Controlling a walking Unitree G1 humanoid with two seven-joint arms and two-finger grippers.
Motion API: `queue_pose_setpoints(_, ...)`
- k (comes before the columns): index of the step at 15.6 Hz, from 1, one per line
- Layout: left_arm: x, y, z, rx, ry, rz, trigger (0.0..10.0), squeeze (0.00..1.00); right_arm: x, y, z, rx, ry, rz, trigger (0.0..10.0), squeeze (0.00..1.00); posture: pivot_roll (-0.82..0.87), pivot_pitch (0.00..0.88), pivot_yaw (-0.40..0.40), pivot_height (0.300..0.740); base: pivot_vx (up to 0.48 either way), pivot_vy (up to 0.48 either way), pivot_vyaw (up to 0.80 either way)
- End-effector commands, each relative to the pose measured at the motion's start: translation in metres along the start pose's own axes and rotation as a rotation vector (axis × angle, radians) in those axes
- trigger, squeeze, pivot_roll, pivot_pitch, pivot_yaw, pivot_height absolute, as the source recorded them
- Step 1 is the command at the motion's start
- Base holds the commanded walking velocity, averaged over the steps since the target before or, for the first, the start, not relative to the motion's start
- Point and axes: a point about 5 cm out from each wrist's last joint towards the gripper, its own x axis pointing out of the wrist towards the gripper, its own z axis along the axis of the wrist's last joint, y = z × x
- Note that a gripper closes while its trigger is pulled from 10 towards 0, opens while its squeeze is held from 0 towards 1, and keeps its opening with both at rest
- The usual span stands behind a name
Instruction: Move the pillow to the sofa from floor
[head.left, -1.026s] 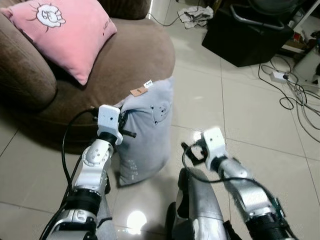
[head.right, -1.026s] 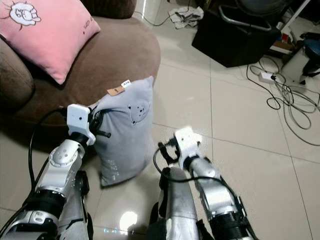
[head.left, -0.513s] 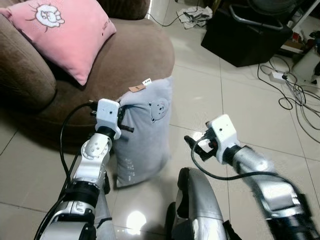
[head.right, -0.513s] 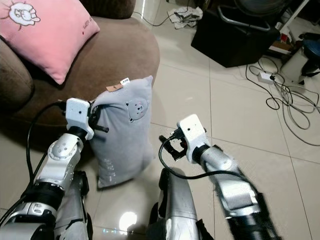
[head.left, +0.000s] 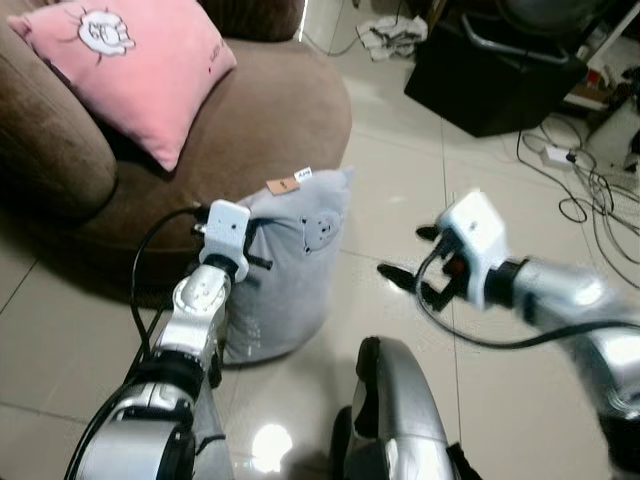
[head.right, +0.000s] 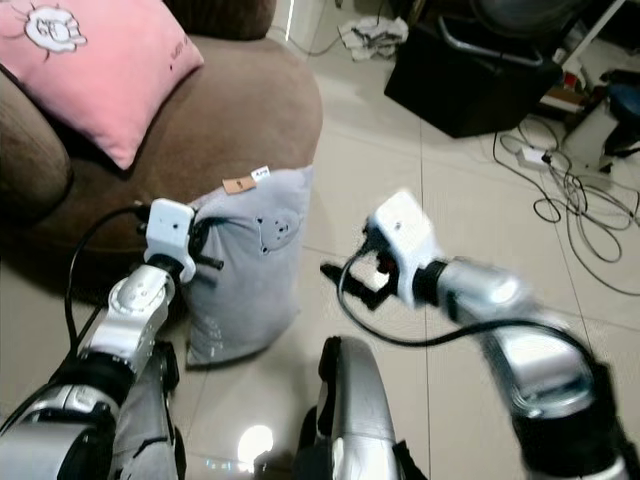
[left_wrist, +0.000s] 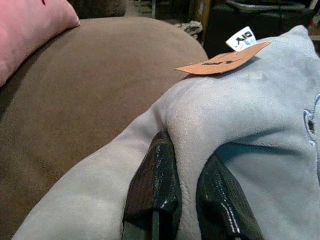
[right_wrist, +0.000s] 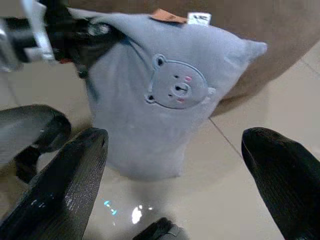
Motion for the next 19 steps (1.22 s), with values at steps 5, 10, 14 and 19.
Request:
queue_pose_setpoints(5,0.005,0.001,0.005,0.006,-0.021,0.023,0.0,0.00,-0.003,0.000,0.001,0.040,0.009,-0.026,10.0,0.00,0.03,0.169,-0.194,0.533,0.000,0.000,0.00)
queue_pose_setpoints(10,0.006,0.000,0.007,-0.007,-0.040,0.021,0.0,0.00,-0.001,-0.003,-0.001,0.068,-0.002,-0.074,10.0,0.00,0.03,0.172,-0.191,0.570,0.000,0.000,0.00)
queue_pose_setpoints(14,0.006,-0.002,0.008,-0.021,-0.048,0.021,0.0,0.00,0.003,-0.005,-0.005,0.063,0.006,-0.104,10.0,0.00,0.03,0.171,-0.191,0.614,0.000,0.000,0.00)
queue_pose_setpoints(19,0.006,0.002,0.008,-0.019,-0.055,0.023,0.0,0.00,0.008,-0.004,-0.011,0.056,0.014,-0.119,10.0,0.00,0.05,0.165,-0.183,0.663,0.000,0.000,0.00)
